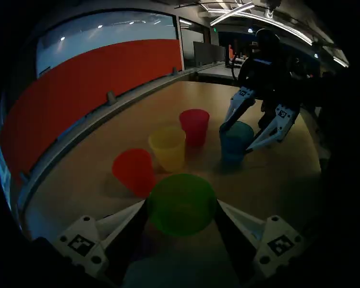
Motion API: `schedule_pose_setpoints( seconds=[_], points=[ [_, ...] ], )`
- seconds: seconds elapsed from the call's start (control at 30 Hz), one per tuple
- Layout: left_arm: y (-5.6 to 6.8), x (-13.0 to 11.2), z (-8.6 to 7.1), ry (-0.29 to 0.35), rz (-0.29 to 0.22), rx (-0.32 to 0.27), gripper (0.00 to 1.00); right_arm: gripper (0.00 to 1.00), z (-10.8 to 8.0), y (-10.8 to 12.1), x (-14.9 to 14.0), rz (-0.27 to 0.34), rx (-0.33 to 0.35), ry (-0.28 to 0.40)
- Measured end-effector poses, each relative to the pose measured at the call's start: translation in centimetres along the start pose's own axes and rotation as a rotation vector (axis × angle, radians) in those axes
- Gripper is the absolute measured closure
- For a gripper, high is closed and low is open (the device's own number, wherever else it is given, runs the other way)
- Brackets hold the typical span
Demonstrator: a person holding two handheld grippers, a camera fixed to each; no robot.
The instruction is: Pour water
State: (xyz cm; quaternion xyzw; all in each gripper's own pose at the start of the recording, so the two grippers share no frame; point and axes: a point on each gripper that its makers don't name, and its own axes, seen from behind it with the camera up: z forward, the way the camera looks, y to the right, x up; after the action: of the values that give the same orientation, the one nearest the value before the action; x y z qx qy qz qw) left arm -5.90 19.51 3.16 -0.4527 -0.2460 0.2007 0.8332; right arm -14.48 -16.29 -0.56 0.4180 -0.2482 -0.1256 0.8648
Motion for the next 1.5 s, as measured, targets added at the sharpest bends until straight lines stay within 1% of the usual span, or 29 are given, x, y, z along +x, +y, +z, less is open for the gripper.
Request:
schedule_pose_setpoints(
  seconds=[0.17, 0.37, 0.57, 0.87, 1.07, 1.27, 1.5],
  points=[
    [-0.1, 0.7, -0.7, 0.022, -0.007, 0.011, 0.10, 0.08, -0.6, -0.1, 1.1, 0.004, -0.008, 0.028],
    [-0.3, 2.2, -1.9, 0.068, -0.020, 0.031, 0.10, 0.08, -2.0, -0.3, 3.4, 0.002, -0.024, 0.087],
    [-0.5, 4.3, -3.4, 0.131, -0.033, 0.052, 0.10, 0.08, -3.6, -0.3, 5.8, 0.001, -0.048, 0.146],
    [-0.7, 7.9, -5.6, 0.225, -0.036, 0.081, 0.10, 0.08, -5.8, -0.3, 9.3, -0.007, -0.085, 0.231],
    [-1.0, 9.6, -6.9, 0.278, -0.043, 0.093, 0.10, 0.08, -7.0, -0.4, 11.4, -0.017, -0.099, 0.277],
    [-1.1, 10.5, -7.9, 0.313, -0.055, 0.094, 0.10, 0.08, -7.7, -0.5, 12.7, -0.032, -0.107, 0.304],
    [-1.3, 11.3, -8.7, 0.348, -0.061, 0.099, 0.10, 0.08, -8.0, -0.8, 13.8, -0.034, -0.108, 0.330]
  ],
)
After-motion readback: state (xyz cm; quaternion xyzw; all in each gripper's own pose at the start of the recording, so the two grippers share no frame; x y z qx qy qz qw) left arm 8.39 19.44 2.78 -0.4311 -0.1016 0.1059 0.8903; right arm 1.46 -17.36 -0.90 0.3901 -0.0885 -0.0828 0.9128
